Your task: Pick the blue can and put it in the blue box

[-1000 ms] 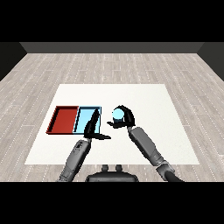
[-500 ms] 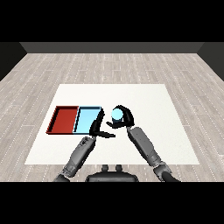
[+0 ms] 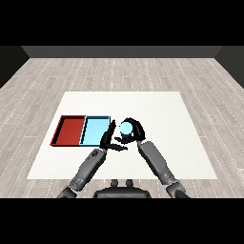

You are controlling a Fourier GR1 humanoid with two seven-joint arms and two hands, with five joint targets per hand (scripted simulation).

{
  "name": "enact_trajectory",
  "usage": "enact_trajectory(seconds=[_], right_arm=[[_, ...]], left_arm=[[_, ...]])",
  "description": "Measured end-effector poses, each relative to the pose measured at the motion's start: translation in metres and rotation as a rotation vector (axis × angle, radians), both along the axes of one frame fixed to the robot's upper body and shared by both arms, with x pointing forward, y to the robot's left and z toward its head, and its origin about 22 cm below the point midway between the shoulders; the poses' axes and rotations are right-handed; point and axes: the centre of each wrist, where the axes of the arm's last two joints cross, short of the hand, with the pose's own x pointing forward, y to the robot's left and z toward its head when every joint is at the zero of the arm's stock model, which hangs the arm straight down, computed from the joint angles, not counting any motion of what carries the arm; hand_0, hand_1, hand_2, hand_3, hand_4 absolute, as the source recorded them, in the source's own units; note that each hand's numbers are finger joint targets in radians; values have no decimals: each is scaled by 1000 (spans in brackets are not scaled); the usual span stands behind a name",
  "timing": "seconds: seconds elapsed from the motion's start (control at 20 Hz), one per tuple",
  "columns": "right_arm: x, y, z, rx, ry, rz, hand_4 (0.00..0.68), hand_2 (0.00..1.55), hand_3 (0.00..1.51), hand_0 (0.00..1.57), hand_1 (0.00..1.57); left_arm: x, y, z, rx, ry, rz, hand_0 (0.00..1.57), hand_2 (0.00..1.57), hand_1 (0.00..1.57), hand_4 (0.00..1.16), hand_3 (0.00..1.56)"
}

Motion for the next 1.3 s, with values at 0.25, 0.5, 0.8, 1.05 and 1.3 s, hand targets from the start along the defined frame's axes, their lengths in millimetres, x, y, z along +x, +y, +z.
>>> enact_trajectory(seconds=[0.25,0.5,0.8,1.05,1.3], right_arm=[[-6,9,5,-4,-11,5,651,1429,1391,1408,1408],[-3,17,1,-8,-10,26,616,1435,1394,1426,1426],[-11,35,11,-35,-20,47,615,1442,1397,1363,1363],[-15,49,9,-43,-19,75,604,1445,1389,1421,1421],[-10,50,9,-59,-27,86,596,1466,1397,1456,1456]], left_arm=[[-4,-6,0,-8,4,-17,0,0,0,0,0],[-3,-9,9,3,4,-17,0,0,0,0,0],[8,-16,5,-7,-5,-34,0,0,0,101,0],[9,-15,5,112,-45,4,412,563,412,571,294],[14,-14,6,231,-81,52,453,604,453,189,0]])
